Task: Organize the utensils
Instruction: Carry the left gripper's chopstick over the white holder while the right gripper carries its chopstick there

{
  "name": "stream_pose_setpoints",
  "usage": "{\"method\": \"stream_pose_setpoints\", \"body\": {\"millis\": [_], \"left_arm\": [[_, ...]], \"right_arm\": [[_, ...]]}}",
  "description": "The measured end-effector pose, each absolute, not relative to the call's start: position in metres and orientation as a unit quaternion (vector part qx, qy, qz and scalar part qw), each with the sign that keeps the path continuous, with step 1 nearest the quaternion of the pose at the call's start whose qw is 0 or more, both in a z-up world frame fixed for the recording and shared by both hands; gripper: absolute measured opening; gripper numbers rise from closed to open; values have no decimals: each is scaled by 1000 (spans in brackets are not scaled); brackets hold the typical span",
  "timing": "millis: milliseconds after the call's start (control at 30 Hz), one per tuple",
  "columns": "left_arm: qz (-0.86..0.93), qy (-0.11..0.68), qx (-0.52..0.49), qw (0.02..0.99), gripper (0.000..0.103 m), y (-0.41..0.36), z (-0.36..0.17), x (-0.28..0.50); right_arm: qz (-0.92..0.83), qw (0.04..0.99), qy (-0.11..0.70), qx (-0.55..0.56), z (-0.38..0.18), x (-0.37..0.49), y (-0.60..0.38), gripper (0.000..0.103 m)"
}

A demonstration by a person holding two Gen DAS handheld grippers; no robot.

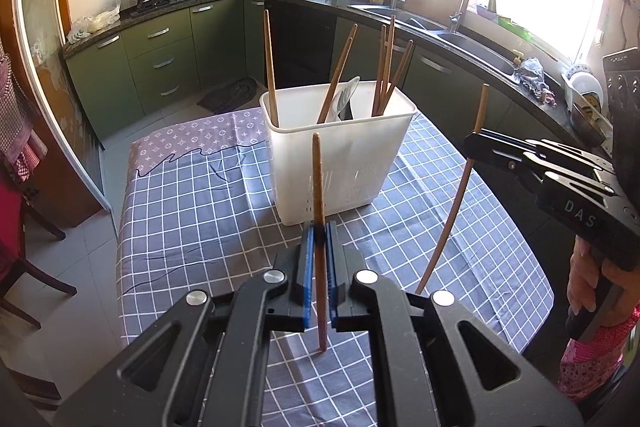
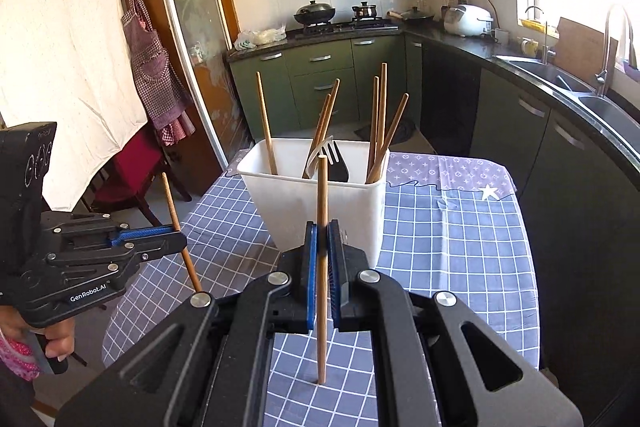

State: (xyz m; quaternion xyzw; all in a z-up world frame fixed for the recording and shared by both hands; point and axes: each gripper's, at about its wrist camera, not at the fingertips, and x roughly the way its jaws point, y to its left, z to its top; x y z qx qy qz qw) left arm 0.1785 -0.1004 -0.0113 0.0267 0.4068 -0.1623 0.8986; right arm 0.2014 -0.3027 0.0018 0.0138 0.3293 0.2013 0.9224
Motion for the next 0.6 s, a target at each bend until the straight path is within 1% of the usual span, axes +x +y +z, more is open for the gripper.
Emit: {"method": "stream_pose_setpoints", "body": {"millis": [600], "left_arm": [[-167, 402, 32, 899, 6, -100, -6, 177]], "right_arm": [[212, 921, 325, 10, 11, 191, -306, 6]]}}
